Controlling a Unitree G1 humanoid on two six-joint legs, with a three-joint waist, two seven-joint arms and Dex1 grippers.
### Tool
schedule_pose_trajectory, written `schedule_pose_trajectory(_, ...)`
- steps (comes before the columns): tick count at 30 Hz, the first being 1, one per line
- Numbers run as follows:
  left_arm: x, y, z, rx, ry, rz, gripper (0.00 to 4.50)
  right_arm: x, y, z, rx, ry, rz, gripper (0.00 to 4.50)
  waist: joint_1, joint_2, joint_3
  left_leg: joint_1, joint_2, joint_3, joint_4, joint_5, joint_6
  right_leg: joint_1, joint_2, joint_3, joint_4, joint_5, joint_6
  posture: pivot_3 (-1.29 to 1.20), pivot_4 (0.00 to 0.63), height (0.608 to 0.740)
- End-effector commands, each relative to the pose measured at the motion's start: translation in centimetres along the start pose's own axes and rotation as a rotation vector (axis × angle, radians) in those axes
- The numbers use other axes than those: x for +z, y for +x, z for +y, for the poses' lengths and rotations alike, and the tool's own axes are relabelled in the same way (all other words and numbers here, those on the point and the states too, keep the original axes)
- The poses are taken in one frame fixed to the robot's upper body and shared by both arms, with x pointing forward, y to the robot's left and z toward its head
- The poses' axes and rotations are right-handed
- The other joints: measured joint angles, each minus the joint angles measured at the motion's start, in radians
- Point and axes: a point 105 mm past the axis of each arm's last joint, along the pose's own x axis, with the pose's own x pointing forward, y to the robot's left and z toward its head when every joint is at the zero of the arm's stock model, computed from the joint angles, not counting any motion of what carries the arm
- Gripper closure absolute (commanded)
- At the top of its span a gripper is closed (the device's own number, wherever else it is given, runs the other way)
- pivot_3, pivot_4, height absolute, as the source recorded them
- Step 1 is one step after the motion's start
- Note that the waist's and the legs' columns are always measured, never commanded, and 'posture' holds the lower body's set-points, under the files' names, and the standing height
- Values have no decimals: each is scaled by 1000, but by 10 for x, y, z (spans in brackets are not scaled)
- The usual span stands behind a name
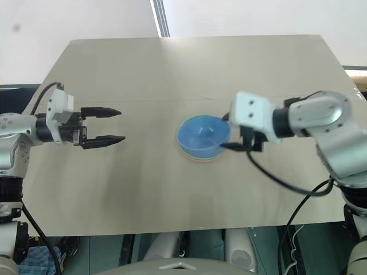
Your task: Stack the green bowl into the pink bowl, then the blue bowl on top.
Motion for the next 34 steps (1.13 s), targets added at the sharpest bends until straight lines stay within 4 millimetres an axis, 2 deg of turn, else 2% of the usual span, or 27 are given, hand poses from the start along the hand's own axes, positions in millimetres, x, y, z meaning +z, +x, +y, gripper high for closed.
schedule_pose_trajectory(1,9,-8,2,43,12,-13,159,-4,-28,4,-14,104,-83,940,5,0,0,0,0,0,0,0,0,0,0,0,0,0,0,0,150,740)
schedule_pose_trajectory(7,11,-12,0,56,3,-15,159,-48,-66,25,-13,275,-61,940,9,-1,0,0,-3,0,0,0,0,1,-1,0,0,0,0,0,150,740)
schedule_pose_trajectory(11,10,-16,-3,51,-12,-10,159,-63,-98,21,-135,304,-183,940,2,-1,0,4,-1,2,0,0,0,4,1,1,1,0,0,0,150,740)
schedule_pose_trajectory(13,9,-17,-5,51,-15,-9,159,-68,-106,19,-157,297,-190,940,1,-1,0,7,0,4,0,0,1,5,2,3,2,0,0,0,150,740)
schedule_pose_trajectory(20,6,-15,-9,51,-25,-8,159,-78,-116,16,-194,280,-183,940,3,-1,0,20,2,6,-3,-1,2,16,3,5,0,0,0,0,150,740)
schedule_pose_trajectory(34,8,-14,-17,38,-16,-17,159,-89,-113,17,-203,301,-169,940,7,-1,0,20,3,6,-6,-1,1,17,2,5,-2,0,0,0,150,740)
